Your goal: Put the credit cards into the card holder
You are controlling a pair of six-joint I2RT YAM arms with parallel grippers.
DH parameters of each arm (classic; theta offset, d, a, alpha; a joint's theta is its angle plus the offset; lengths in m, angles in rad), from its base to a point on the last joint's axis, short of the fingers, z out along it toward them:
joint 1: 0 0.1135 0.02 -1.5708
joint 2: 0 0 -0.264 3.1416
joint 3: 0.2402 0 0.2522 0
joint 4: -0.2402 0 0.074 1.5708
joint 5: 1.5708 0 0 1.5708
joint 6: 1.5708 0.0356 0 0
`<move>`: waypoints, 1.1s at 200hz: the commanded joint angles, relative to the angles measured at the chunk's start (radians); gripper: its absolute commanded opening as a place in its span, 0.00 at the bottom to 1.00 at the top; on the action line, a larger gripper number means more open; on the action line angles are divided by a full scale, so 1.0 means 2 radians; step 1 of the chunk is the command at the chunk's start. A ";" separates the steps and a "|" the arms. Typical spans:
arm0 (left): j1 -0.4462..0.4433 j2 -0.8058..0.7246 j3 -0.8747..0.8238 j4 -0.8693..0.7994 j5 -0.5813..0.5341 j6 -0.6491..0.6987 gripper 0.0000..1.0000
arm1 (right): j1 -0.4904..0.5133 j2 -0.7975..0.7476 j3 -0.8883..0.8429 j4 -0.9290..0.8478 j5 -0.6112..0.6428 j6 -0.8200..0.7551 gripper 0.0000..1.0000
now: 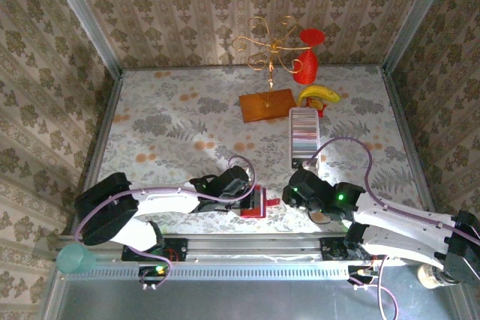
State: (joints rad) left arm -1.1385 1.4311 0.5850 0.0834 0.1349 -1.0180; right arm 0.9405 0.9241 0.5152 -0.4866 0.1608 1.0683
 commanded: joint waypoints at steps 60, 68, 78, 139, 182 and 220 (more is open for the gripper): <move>-0.002 -0.080 -0.024 -0.047 -0.027 -0.001 0.16 | -0.004 0.058 -0.004 0.089 -0.059 -0.003 0.33; -0.002 -0.086 -0.028 -0.049 -0.026 -0.003 0.14 | -0.004 0.056 -0.004 0.087 -0.057 -0.003 0.33; -0.002 -0.092 -0.033 -0.055 -0.029 -0.004 0.12 | -0.004 0.052 -0.008 0.086 -0.056 -0.002 0.33; -0.007 -0.124 -0.061 -0.072 -0.039 -0.020 0.02 | -0.005 0.045 -0.012 0.078 -0.057 -0.002 0.33; -0.008 -0.097 -0.065 -0.034 -0.026 -0.033 0.02 | -0.006 0.047 -0.017 0.086 -0.059 -0.002 0.34; -0.008 -0.081 -0.056 -0.030 -0.024 -0.030 0.02 | -0.010 0.053 -0.019 0.088 -0.063 -0.003 0.34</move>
State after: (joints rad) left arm -1.1461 1.2514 0.4587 0.0139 0.0818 -1.0630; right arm 0.9295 1.0214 0.4934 -0.3161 0.0437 1.0687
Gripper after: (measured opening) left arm 0.050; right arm 0.338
